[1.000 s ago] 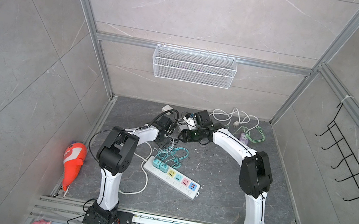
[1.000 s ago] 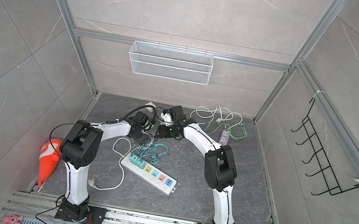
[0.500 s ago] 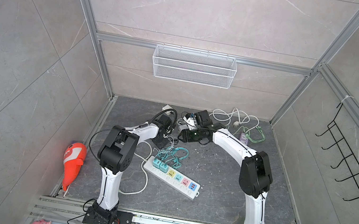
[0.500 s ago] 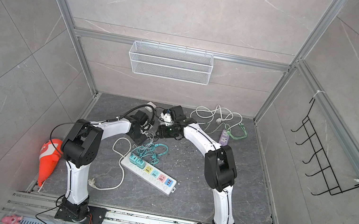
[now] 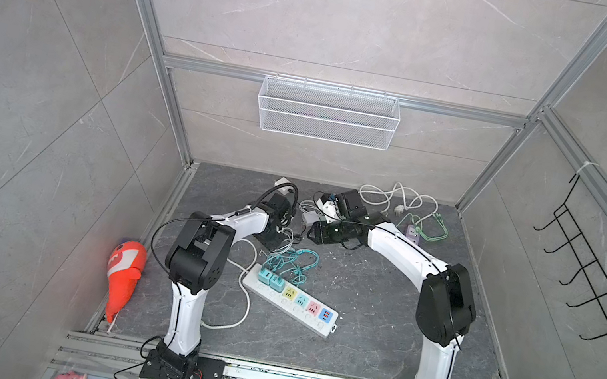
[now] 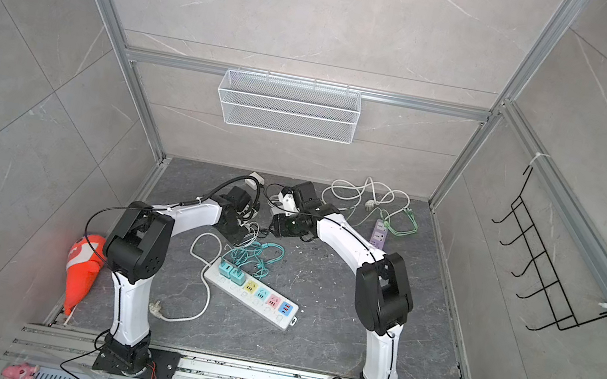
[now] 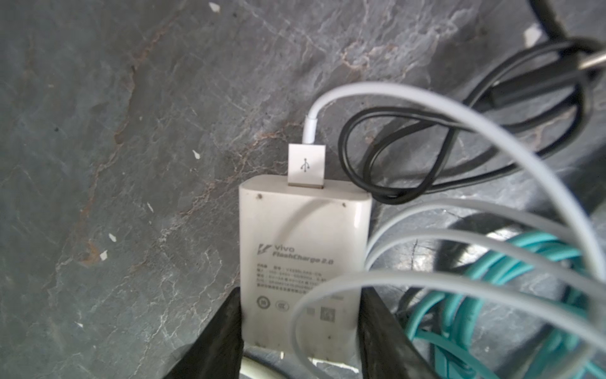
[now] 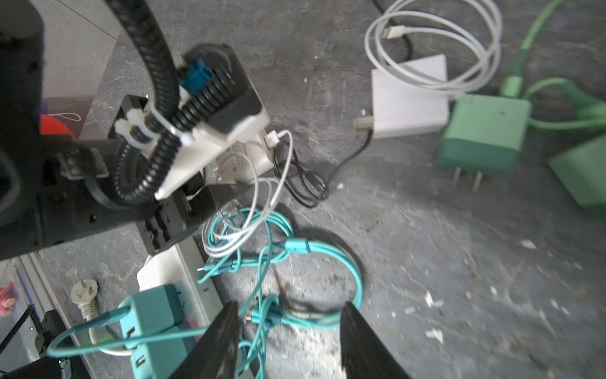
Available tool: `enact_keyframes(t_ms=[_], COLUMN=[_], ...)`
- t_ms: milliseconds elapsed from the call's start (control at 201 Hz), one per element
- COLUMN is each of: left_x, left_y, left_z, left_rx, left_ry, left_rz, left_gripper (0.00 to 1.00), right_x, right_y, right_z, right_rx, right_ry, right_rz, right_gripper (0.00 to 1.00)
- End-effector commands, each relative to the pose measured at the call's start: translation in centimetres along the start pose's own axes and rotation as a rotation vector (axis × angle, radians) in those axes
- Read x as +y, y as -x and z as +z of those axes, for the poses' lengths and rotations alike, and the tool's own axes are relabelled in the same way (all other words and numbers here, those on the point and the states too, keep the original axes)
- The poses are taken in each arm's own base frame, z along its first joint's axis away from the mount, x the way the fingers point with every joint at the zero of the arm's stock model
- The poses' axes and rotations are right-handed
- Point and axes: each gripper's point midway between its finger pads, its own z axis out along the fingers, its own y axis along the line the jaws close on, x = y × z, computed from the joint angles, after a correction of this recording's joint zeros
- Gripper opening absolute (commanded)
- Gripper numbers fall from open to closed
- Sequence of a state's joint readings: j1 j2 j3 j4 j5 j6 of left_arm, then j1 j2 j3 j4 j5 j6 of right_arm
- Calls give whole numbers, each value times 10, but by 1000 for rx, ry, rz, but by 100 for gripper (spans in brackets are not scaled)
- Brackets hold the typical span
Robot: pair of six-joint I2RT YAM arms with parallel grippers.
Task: Insert the plug
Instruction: 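Lift the white charger with the left gripper while the right gripper withdraws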
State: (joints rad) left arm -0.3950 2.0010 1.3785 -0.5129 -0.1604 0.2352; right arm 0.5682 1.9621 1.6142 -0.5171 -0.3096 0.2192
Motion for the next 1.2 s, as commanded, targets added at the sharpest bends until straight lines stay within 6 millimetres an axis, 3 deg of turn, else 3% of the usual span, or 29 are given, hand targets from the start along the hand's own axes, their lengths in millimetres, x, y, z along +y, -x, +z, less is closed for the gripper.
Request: enact_keyframes(t_ms=[0, 179, 348, 453, 567, 687, 941, 1075, 1195], left_x=[28, 78, 125, 140, 140, 118, 55, 4, -44], left_y=[16, 45, 58, 64, 71, 82, 103, 114, 117], left_z=[-15, -52, -106, -139, -170, -194, -219, -225, -232], left_rx=[-93, -233, -369, -471, -629, -841, -1141, -1218, -1289], left_ry=[105, 357, 629, 717, 687, 504, 88, -43, -122], left_rz=[-81, -148, -237, -289, -369, -424, -431, -306, -184], left_gripper=[23, 21, 20, 20, 20, 20, 20, 20, 20], right_x=[1, 0, 0, -2, -9, -21, -45, -65, -78], right_y=[8, 0, -4, -6, -8, -12, -35, -49, -49], right_z=[-28, -53, -66, -67, -74, -89, -113, -128, -147], right_rx=[-71, -101, -118, -117, -135, -162, -124, -124, -154], right_ry=[-29, -67, -82, -92, -138, -214, -309, -338, -343], right_rz=[11, 7, 4, 10, 31, 63, 131, 203, 240], right_gripper=[52, 52, 53, 52, 52, 53, 53, 53, 52])
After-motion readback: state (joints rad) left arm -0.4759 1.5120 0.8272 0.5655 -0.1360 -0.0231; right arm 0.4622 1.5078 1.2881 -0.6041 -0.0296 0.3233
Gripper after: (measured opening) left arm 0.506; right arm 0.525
